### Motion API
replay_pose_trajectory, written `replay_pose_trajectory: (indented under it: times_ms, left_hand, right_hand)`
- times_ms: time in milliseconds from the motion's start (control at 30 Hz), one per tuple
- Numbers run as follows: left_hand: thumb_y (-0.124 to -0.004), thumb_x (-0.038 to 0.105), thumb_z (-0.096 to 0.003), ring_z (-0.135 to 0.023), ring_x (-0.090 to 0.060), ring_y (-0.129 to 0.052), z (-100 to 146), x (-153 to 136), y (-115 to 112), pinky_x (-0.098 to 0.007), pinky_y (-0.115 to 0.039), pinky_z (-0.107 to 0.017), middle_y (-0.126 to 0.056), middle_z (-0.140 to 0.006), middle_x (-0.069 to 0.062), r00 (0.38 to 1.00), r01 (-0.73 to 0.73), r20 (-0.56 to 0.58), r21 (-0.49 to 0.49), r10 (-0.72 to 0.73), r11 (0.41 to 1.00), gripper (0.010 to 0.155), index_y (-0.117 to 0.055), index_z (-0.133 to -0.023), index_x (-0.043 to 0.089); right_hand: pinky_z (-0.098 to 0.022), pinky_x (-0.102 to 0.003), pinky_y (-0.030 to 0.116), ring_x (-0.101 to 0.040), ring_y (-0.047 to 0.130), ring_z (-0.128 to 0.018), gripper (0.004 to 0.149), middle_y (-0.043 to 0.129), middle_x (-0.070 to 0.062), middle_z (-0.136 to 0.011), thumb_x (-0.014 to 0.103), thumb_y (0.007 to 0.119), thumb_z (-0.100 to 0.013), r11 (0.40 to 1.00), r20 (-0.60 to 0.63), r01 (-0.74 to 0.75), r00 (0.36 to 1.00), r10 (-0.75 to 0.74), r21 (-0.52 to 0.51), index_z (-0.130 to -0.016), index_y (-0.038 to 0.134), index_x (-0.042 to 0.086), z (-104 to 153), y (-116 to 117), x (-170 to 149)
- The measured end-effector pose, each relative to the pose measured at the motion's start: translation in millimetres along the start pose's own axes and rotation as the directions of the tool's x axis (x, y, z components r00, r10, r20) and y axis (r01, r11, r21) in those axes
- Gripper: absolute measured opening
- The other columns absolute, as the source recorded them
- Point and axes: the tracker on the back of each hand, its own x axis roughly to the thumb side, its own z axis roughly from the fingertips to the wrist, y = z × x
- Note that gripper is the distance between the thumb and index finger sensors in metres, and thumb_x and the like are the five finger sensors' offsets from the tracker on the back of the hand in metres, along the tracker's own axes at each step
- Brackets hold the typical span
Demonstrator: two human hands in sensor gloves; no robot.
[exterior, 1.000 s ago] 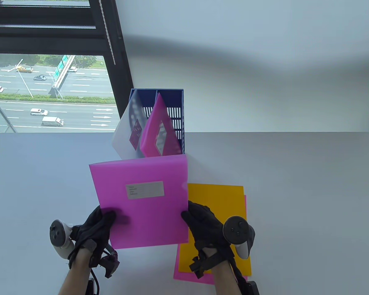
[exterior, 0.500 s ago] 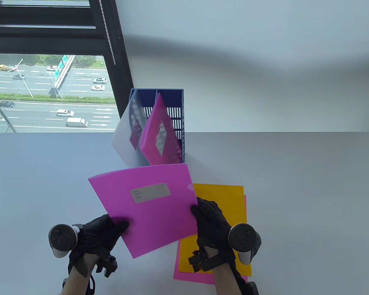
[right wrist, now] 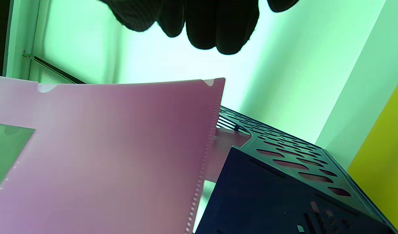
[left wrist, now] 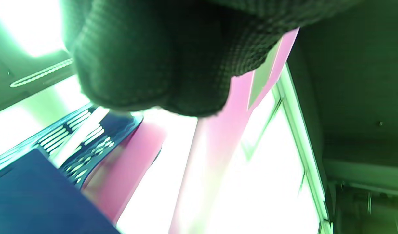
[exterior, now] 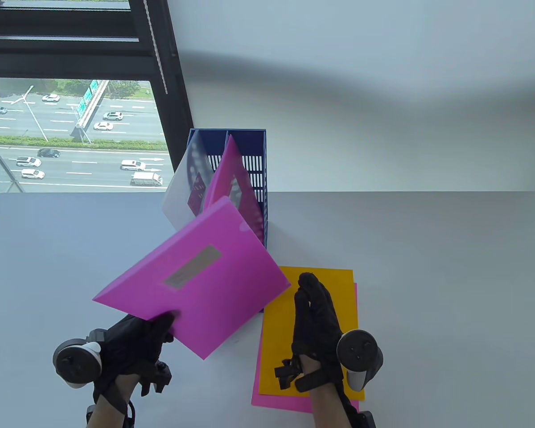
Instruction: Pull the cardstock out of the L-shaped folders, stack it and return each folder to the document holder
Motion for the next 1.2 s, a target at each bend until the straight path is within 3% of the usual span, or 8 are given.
replay_pose_trajectory:
  times_ms: [200, 400, 533, 767, 1000, 1200]
  left_hand:
    - [-0.081, 0.038, -0.0555, -0.027, -0.023, -0.108, 5.2, 8.0, 17.1, -0.049, -0.081, -0.059, -0.103, -0.046, -0.002, 0.999, -0.002, 0.045, 0.206, -0.008, 0.979, 0.04, -0.093, -0.081, 0.008]
    - [-0.079, 0.038, -0.0568, -0.029, -0.023, -0.108, 11.4, 20.2, 31.8, -0.048, -0.081, -0.06, -0.103, -0.049, -0.002, 0.997, -0.005, 0.076, 0.415, -0.029, 0.91, 0.041, -0.09, -0.083, 0.008]
    - [-0.077, 0.036, -0.0579, -0.033, -0.025, -0.11, 8.3, 28.0, 37.1, -0.047, -0.081, -0.061, -0.103, -0.053, -0.004, 0.994, 0.041, 0.07, 0.482, -0.085, 0.875, 0.043, -0.088, -0.086, 0.005]
    - [-0.076, 0.034, -0.0583, -0.035, -0.029, -0.111, -15.3, 27.1, 23.8, -0.049, -0.081, -0.059, -0.104, -0.054, -0.01, 0.983, 0.182, -0.051, 0.411, -0.176, 0.893, 0.046, -0.085, -0.086, -0.002]
    - [-0.077, 0.034, -0.0575, -0.032, -0.029, -0.112, -49.7, 8.5, -5.4, -0.05, -0.082, -0.057, -0.105, -0.052, -0.01, 0.944, 0.315, -0.173, 0.223, -0.281, 0.922, 0.047, -0.087, -0.084, -0.004]
    - [-0.078, 0.033, -0.0572, -0.032, -0.03, -0.112, -61.0, -15.2, -25.7, -0.051, -0.082, -0.056, -0.105, -0.051, -0.012, 0.907, 0.354, -0.272, 0.084, -0.32, 0.932, 0.047, -0.088, -0.083, -0.004]
  right_hand:
    - [-0.082, -0.051, 0.044, -0.019, 0.072, -0.093, 0.049, 0.063, 0.005, -0.111, 0.054, 0.062, -0.067, 0.999, 0.009, -0.029, 1.0, 0.029, 0.015, -0.112, 0.053, 0.038, 0.5, 3.9, 1.3]
    - [-0.081, -0.051, 0.045, -0.02, 0.074, -0.092, 0.048, 0.065, 0.005, -0.109, 0.053, 0.062, -0.067, 1.0, -0.006, -0.009, 1.0, 0.009, 0.015, -0.111, 0.054, 0.037, 0.3, 3.6, 0.1]
    - [-0.081, -0.051, 0.045, -0.02, 0.075, -0.091, 0.047, 0.066, 0.005, -0.109, 0.053, 0.062, -0.067, 1.0, -0.001, -0.019, 1.0, 0.019, 0.019, -0.111, 0.055, 0.037, 0.4, 4.2, 0.3]
    - [-0.081, -0.051, 0.046, -0.02, 0.075, -0.09, 0.047, 0.067, 0.005, -0.108, 0.053, 0.063, -0.067, 0.999, -0.015, -0.024, 1.0, 0.024, 0.027, -0.11, 0.057, 0.036, 0.4, 5.2, -2.7]
    - [-0.081, -0.051, 0.046, -0.019, 0.076, -0.09, 0.046, 0.068, 0.005, -0.108, 0.052, 0.063, -0.067, 0.999, -0.01, -0.025, 1.0, 0.025, 0.034, -0.11, 0.058, 0.036, 0.4, 6.4, -1.8]
    - [-0.081, -0.051, 0.046, -0.019, 0.076, -0.089, 0.046, 0.068, 0.005, -0.107, 0.052, 0.063, -0.067, 0.999, -0.021, -0.026, 0.999, 0.027, 0.04, -0.109, 0.058, 0.035, 0.9, 7.5, -3.4]
